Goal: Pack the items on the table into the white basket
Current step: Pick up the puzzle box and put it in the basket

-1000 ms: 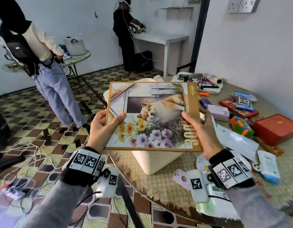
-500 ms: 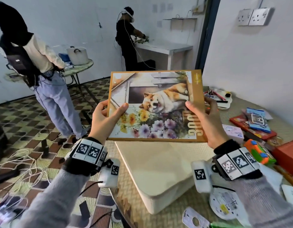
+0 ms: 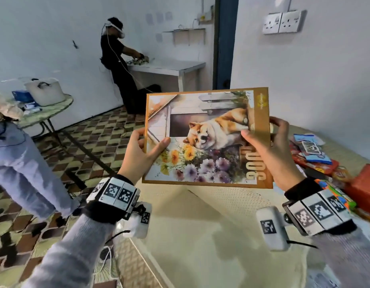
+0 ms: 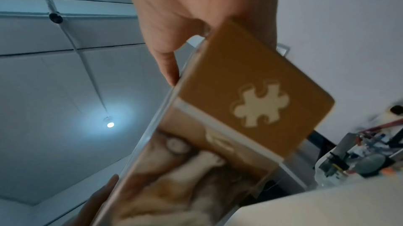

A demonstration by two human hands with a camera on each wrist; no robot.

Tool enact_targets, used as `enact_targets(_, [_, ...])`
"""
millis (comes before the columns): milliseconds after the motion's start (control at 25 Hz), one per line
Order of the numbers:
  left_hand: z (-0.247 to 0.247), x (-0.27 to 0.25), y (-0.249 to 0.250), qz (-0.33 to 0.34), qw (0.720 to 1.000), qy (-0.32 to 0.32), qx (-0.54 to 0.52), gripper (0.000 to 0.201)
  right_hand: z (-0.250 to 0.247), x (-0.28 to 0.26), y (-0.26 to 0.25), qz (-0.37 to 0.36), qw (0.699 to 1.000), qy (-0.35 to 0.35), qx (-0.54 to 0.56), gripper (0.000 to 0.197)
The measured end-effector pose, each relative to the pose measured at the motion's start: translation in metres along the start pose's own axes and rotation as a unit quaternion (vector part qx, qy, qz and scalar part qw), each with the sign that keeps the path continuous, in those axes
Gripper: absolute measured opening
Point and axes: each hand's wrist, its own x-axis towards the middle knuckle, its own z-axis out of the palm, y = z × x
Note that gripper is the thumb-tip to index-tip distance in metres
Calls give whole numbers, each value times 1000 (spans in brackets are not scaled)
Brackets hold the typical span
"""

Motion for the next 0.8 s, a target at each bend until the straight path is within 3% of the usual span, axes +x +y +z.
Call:
enact_targets(200, [7, 52, -21, 1, 994, -112, 8, 67, 23, -7, 6, 25, 994, 103, 2, 62])
enact_targets(400, [26, 58, -39, 22, 975, -219, 29, 58, 31, -47, 24, 55, 971, 230, -26, 63])
enact_targets(560, [44, 54, -50, 30, 955, -293, 24, 80, 26, -75, 32, 66, 959, 268, -64, 62])
enact_targets(720, [60, 42, -54, 47, 949, -307, 57, 85, 25, -88, 46, 97, 945, 296, -101, 69])
enact_targets(800, [61, 36, -55, 24, 948, -310, 66, 82, 28, -91, 52, 109, 938, 311, -111, 70])
